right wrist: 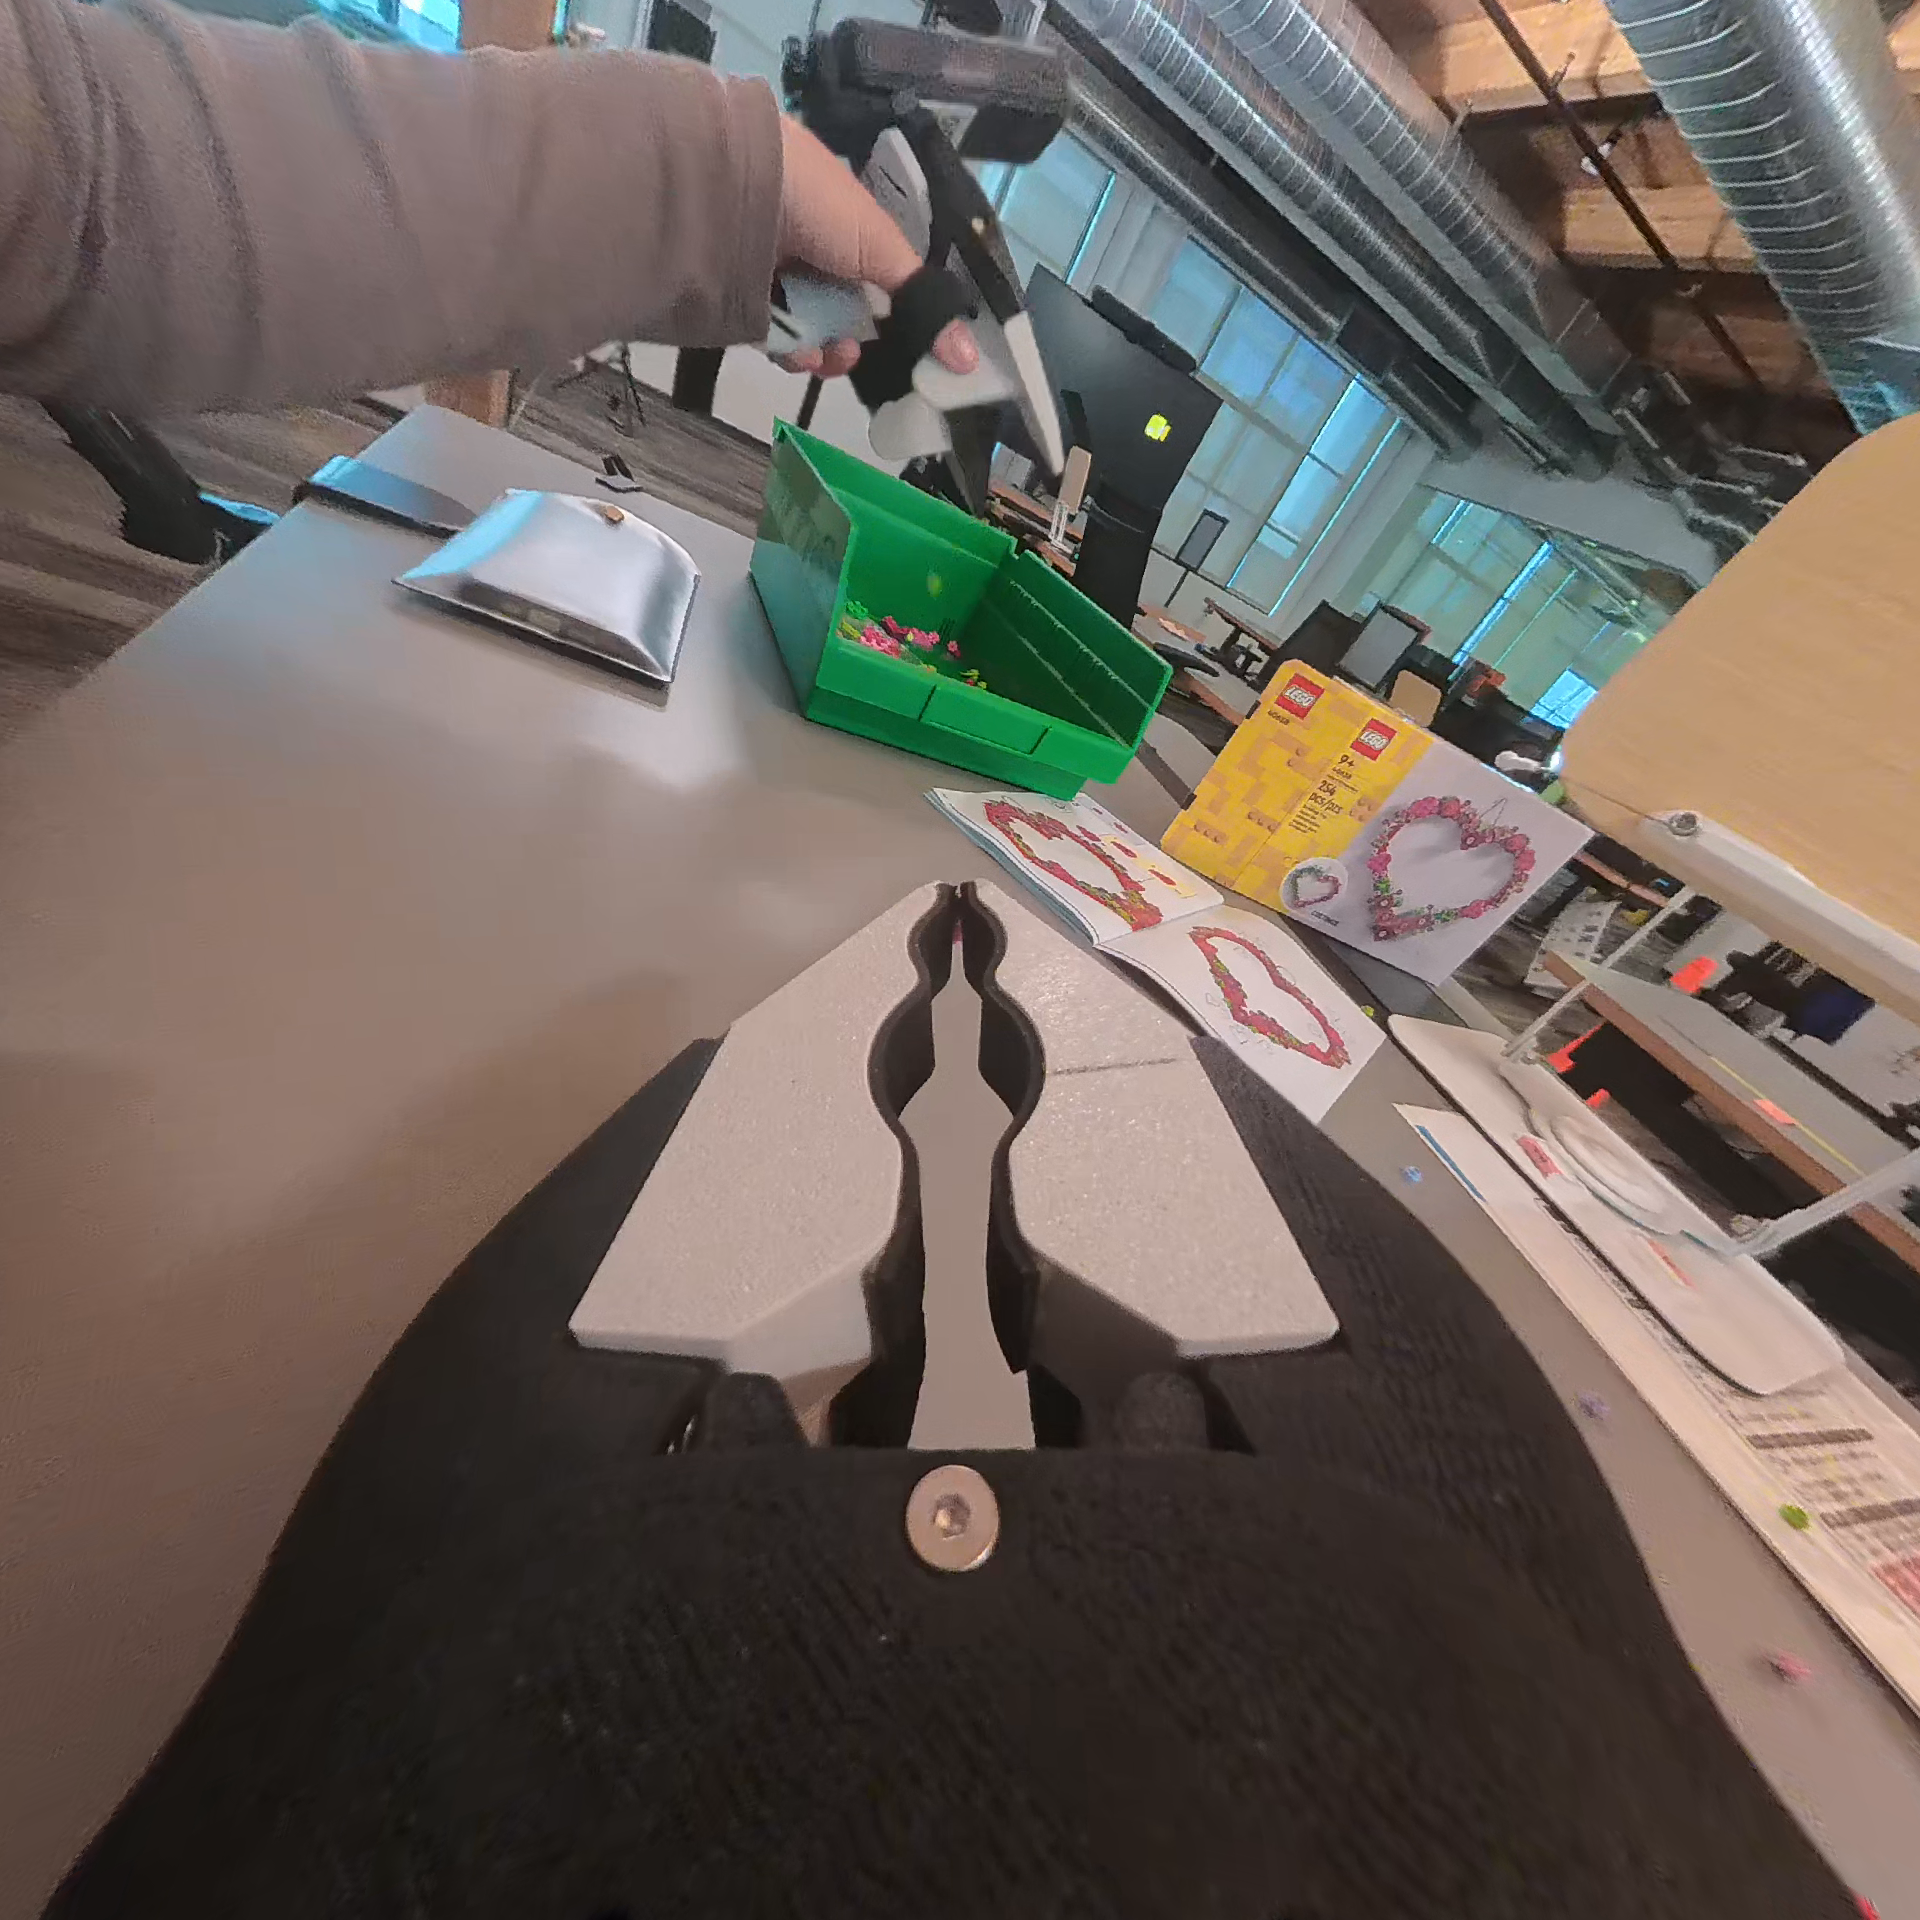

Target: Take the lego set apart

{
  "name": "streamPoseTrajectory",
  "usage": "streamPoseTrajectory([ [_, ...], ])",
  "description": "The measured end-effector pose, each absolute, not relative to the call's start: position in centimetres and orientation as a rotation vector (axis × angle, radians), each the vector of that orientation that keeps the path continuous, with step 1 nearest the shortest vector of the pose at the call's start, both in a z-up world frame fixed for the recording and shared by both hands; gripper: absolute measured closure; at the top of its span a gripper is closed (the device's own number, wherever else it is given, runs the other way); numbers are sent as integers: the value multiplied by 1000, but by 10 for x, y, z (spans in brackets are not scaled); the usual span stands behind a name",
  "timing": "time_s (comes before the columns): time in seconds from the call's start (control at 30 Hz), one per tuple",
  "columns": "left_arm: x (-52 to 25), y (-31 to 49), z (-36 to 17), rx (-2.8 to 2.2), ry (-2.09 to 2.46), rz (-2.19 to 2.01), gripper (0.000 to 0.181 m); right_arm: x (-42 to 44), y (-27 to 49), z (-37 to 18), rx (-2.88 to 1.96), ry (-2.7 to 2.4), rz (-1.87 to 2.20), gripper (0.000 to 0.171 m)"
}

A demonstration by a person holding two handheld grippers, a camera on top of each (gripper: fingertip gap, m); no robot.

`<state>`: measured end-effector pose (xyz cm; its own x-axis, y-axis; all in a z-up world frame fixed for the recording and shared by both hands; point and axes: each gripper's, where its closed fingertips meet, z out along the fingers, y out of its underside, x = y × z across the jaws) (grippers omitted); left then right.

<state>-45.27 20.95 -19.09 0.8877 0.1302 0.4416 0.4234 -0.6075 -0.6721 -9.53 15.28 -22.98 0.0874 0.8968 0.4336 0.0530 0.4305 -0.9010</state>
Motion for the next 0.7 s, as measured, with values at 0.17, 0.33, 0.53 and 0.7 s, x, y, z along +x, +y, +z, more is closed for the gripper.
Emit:
streamPoseTrajectory([
  [0.17,-475,194,-204,-2326,-553,-496,81,-95,154,-229,-953,-1334,816,171],
  [0.33,-377,209,-156,-2123,-147,-764,107,-96,151,-220,-915,-1301,871,171],
  [0.53,-145,160,-191,-1827,804,-887,151,-84,145,-192,-999,-1092,1420,171],
  [0.7,-64,139,-205,-1589,936,-931,169,-76,148,-186,-1021,-997,1596,171],
])
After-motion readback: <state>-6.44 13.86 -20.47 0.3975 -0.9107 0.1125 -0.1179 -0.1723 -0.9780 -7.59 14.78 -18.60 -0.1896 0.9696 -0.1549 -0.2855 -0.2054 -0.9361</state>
